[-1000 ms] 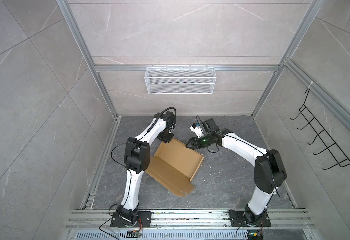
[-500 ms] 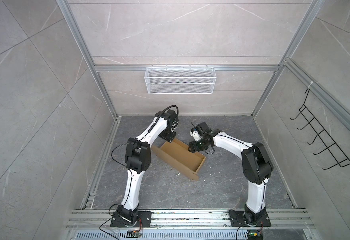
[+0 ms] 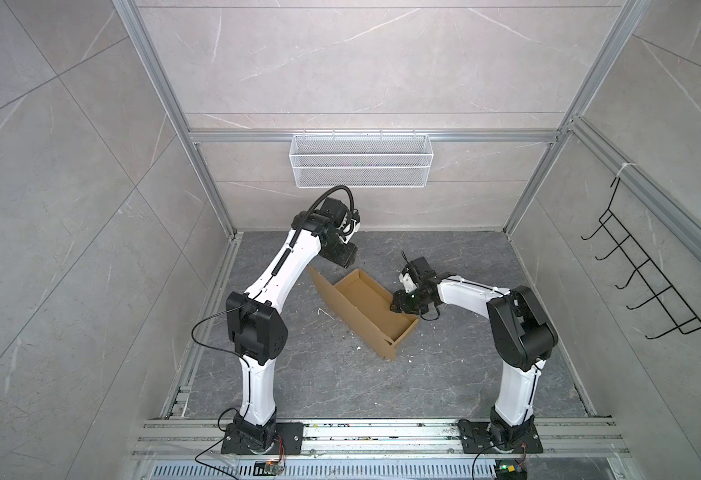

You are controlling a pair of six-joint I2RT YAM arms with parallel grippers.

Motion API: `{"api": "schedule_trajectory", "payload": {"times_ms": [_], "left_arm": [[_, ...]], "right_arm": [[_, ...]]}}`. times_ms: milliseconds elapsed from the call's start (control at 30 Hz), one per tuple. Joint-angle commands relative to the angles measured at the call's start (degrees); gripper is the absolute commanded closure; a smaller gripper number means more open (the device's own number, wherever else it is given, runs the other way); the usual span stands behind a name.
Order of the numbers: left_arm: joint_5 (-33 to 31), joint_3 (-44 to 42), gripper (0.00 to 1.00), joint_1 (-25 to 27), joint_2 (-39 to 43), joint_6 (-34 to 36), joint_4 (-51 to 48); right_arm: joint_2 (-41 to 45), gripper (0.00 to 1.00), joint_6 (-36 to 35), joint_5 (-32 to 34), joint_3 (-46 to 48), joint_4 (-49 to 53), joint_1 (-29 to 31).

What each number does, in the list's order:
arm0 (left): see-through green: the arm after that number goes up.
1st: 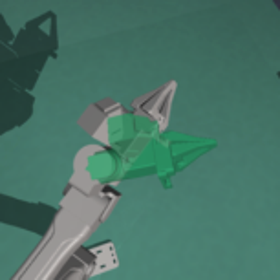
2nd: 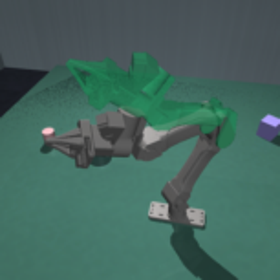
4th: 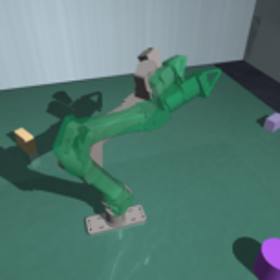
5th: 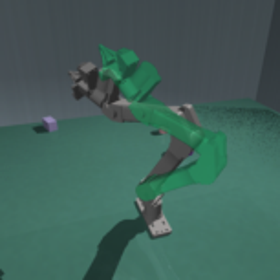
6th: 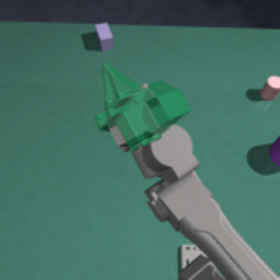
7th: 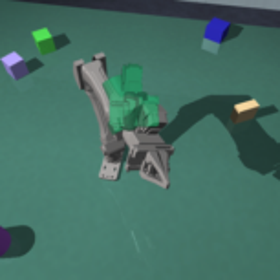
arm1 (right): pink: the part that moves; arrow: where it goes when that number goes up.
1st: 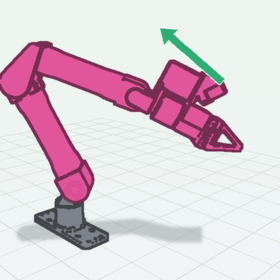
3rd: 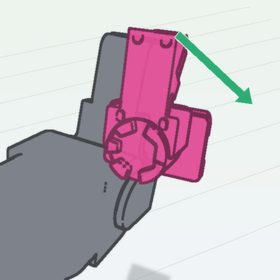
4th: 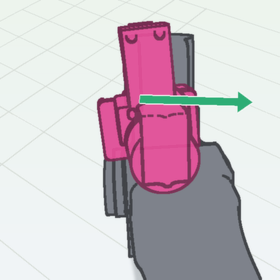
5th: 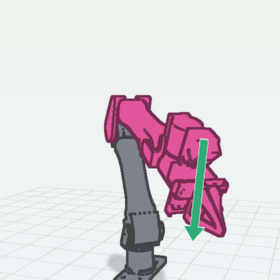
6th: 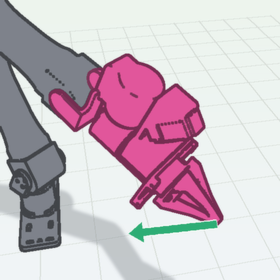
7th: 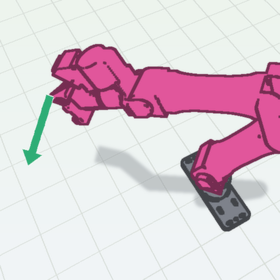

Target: Fold the paper box

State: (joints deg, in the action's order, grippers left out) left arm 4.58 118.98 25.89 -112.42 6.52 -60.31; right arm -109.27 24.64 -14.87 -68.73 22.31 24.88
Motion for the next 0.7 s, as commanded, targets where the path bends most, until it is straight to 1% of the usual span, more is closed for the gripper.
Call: {"api": "schedule_trajectory", "payload": {"times_ms": [0, 100, 167, 233, 300, 400, 467, 533, 567, 600, 667], "left_arm": [[-1.2, -2.1, 0.43, -0.7, 5.0, -1.6, 3.5], [-2.7, -4.1, 0.43, -1.3, 7.4, -1.4, 4.8], [-3.6, -5.9, 0.43, -1.9, 9.0, -1.6, 5.8], [-4.0, -7.9, 0.43, -2.7, 10.8, -1.7, 7.3], [-3.9, -9.6, 0.43, -3.8, 12.1, -1.8, 8.5], [-3.9, -11.6, 0.43, -5.3, 13.4, -1.8, 9.6], [-4.1, -13.0, 0.43, -6.3, 14.1, -1.8, 10.2], [-4.1, -14.7, 0.43, -7.5, 15.1, -1.9, 11.1], [-4.1, -15.6, 0.43, -8.0, 15.6, -1.9, 11.5], [-3.9, -16.7, 0.43, -8.7, 16.3, -2.1, 12.1], [-3.4, -18.4, 0.43, -9.9, 17.6, -2.4, 13.2]], "right_arm": [[4.3, 0.44, 6.7, 0.5, 5.4, -2.7, -0.9], [9.0, 0.45, 14.2, -0.3, 12.7, -6.8, -0.7], [12.5, 0.46, 19.4, -0.5, 18.2, -10.3, 0.5], [16.3, 0.46, 23.1, 1.9, 21.7, -10.8, 4.5], [18.7, 0.45, 25.5, 4.1, 23.2, -10.0, 9.4], [20.0, 0.45, 27.5, 4.7, 23.3, -8.2, 16.4], [20.0, 0.44, 26.8, 4.4, 22.3, -6.2, 19.9], [20.7, 0.41, 23.3, 5.4, 20.1, -1.9, 20.8], [21.6, 0.39, 21.2, 7.1, 19.1, 0.0, 20.8], [22.6, 0.37, 17.7, 9.2, 17.5, 2.1, 20.5], [22.3, 0.34, 10.1, 10.2, 12.3, 5.5, 19.3]]}}
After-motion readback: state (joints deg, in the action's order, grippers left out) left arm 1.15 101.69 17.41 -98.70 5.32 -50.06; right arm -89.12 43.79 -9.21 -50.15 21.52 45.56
